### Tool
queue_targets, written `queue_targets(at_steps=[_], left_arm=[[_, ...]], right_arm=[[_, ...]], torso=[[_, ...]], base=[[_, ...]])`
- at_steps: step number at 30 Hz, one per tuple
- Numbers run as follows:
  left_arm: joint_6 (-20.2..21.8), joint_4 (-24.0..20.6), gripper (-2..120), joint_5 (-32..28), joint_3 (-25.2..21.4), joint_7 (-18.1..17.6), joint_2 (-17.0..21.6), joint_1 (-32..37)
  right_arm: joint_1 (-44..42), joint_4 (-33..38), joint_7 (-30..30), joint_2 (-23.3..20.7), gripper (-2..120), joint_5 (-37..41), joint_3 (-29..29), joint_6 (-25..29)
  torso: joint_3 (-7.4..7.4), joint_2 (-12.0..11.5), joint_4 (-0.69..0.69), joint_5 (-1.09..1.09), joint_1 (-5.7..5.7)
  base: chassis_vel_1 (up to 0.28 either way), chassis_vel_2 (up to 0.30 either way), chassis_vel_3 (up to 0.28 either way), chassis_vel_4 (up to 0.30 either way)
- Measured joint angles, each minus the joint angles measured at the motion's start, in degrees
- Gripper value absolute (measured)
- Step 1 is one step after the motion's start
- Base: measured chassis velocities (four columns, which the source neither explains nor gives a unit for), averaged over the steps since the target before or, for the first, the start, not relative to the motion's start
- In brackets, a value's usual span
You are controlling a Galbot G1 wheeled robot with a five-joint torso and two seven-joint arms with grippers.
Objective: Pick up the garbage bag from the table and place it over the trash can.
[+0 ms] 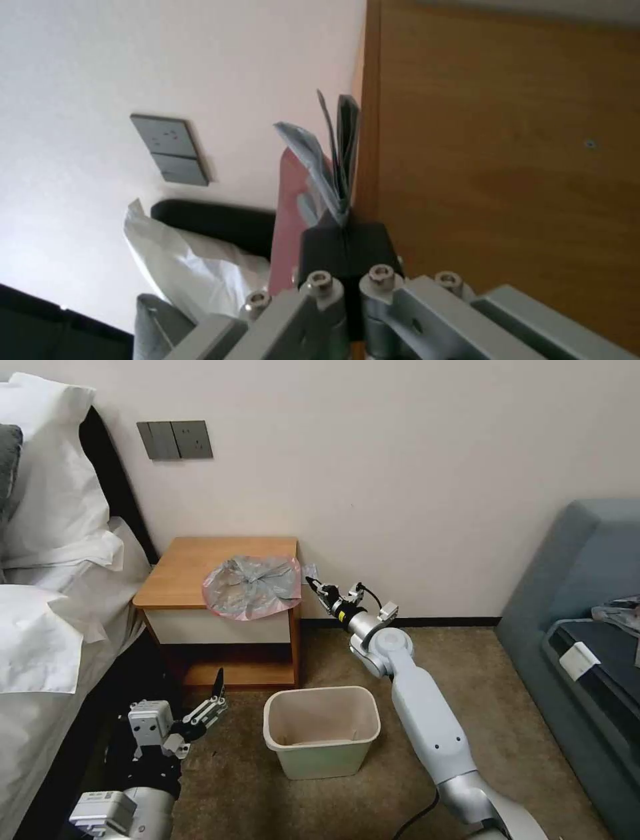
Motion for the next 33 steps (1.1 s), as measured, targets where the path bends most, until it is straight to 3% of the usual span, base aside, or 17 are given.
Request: queue_targets(at_steps=[11, 15, 17, 20, 33], left_arm=[[-0.5, 0.0, 100, 0.2, 1.6, 0.5, 0.3, -0.4], [-0.5, 0.0, 100, 0.1, 1.9, 0.8, 1.2, -0.9], [-0.5, 0.0, 100, 0.1, 1.9, 0.8, 1.2, -0.9], [-0.4, 0.0, 100, -0.2, 2.4, 1.1, 2.2, -1.7], [-0.5, 1.0, 100, -0.9, 2.6, 1.4, 3.1, -3.3]], right_arm=[[-17.5, 21.7, 6.3, -5.2, 0, 2.6, 0.9, -0.2], [-26.3, 31.4, 6.2, -6.7, 0, -0.4, 1.2, -0.4], [-26.3, 31.4, 6.2, -6.7, 0, -0.4, 1.2, -0.4], [-35.8, 38.4, 8.4, -8.1, 0, -4.5, 0.1, -0.9], [-45.2, 41.6, 10.1, -10.7, 0, -16.9, 1.1, -1.1]], torso=[[-0.01, 0.0, -0.02, 0.01, 0.00], [-0.01, 0.0, 0.00, 0.01, 0.00], [-0.01, 0.0, 0.00, 0.01, 0.00], [0.00, 0.0, -0.01, 0.00, 0.00], [0.00, 0.0, -0.01, 0.00, 0.00]], base=[[0.000, 0.000, 0.000, 0.000], [0.000, 0.000, 0.000, 0.000], [0.000, 0.000, 0.000, 0.000], [0.000, 0.000, 0.000, 0.000], [0.000, 0.000, 0.000, 0.000]])
